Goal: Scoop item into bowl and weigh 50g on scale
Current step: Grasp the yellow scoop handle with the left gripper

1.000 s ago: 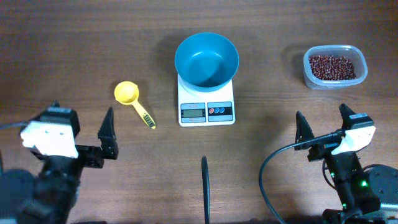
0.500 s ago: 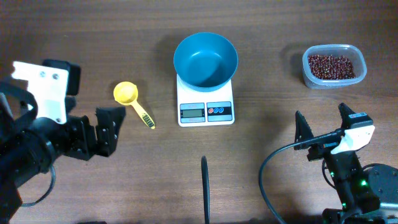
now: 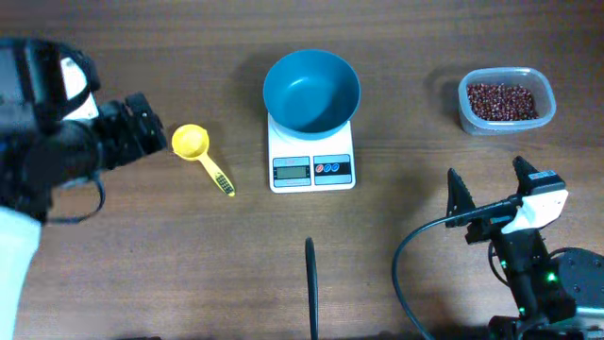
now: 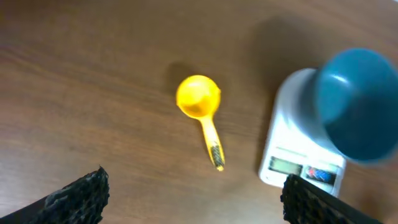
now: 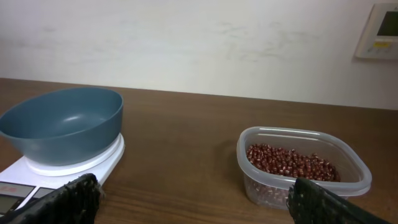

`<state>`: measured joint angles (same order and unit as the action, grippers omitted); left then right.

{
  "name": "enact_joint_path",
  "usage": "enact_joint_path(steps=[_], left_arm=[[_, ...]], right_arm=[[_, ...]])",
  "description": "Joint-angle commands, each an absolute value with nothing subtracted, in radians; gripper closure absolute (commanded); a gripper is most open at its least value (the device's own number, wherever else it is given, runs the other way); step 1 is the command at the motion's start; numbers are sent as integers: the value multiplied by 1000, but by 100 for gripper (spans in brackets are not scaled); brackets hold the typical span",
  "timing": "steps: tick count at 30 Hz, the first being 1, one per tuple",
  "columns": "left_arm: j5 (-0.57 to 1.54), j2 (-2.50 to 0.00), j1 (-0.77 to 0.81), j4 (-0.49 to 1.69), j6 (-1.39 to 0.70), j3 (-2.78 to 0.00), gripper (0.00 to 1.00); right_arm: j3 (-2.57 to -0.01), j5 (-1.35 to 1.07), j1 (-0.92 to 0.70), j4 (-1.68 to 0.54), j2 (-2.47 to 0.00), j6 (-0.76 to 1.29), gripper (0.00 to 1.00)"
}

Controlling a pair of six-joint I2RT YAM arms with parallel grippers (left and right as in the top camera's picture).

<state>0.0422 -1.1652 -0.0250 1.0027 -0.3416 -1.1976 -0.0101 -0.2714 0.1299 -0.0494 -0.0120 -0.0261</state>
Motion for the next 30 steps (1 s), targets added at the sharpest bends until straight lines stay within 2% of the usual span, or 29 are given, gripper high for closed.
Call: enact_joint_path(steps=[1, 3, 6, 15, 20, 22, 24, 30], left_arm=[[-23, -1328, -26, 969, -432, -1243, 5], [-22, -1431, -26, 940, -494, -1243, 1], [-22, -1551, -26, 915, -550, -1243, 1], [-14, -1811, -26, 839, -550, -1243, 0], [-15, -1886, -26, 799, -596, -1242, 7], [-14, -1922, -22, 775, -626, -1242, 14], [4, -1949, -11, 741, -625, -1242, 32], [3, -1980, 30, 680, -625, -1242, 66]], right_arm=[[-6, -277, 125, -56, -6, -22, 1], [-6, -277, 125, -56, -6, -22, 1], [-6, -277, 125, -56, -6, -22, 1], [-6, -277, 125, -56, -6, -22, 1], [-6, -277, 125, -56, -6, -22, 1], [-6, -277, 125, -56, -6, -22, 1], [-6, -277, 125, -56, -6, -22, 1], [-6, -277, 125, -56, -6, -22, 1]])
